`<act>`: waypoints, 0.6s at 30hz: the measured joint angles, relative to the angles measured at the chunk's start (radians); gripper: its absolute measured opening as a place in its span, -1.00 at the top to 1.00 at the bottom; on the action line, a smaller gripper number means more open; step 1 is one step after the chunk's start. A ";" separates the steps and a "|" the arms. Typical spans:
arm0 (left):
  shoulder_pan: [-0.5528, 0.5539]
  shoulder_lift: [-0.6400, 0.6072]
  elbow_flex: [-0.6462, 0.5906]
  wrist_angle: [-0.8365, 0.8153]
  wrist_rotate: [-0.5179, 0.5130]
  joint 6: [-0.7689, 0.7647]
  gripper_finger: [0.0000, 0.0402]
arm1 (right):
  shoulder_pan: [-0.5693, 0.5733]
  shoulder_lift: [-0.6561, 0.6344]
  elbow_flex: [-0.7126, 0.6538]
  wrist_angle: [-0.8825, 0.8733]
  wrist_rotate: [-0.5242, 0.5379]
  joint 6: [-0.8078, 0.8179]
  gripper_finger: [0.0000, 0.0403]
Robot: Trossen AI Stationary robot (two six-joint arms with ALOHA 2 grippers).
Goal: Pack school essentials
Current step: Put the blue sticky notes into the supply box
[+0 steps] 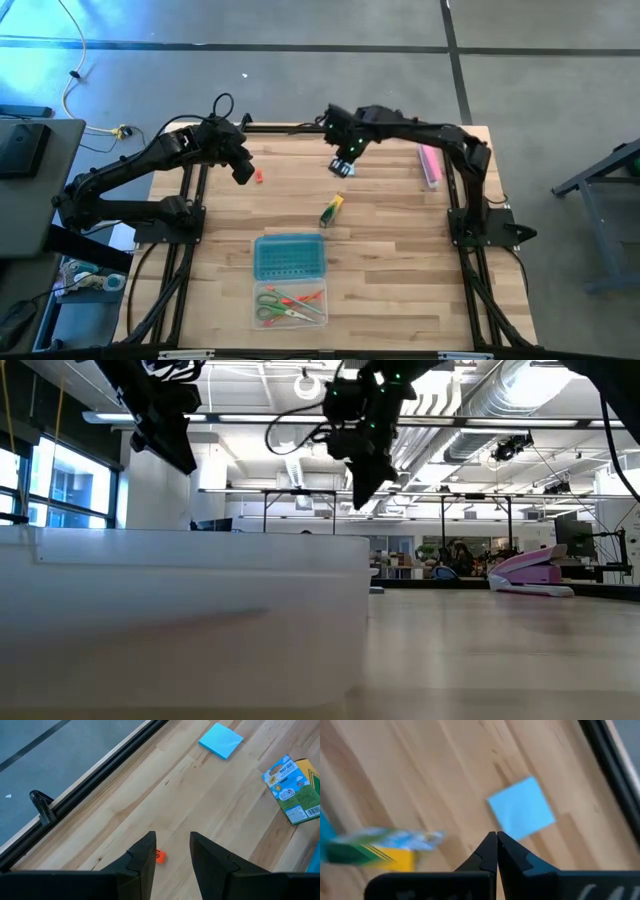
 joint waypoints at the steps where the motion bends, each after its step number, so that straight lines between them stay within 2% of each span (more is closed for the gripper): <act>1: 0.000 0.000 0.000 0.000 0.000 0.000 0.45 | -0.019 0.000 -0.003 -0.008 -0.007 -0.034 1.00; 5: 0.000 0.000 0.000 0.000 0.000 0.000 0.45 | -0.095 0.000 -0.007 -0.027 -0.048 -0.130 0.96; 8: 0.000 0.000 0.000 0.000 0.000 0.000 0.45 | -0.146 0.000 -0.008 -0.022 -0.057 -0.211 0.81; 11: 0.000 0.000 0.000 0.000 0.000 0.000 0.45 | -0.194 0.000 -0.008 -0.018 -0.068 -0.316 0.56; 18: 0.000 0.000 0.000 0.000 0.000 0.000 0.45 | -0.262 0.000 -0.009 -0.012 -0.094 -0.520 -0.24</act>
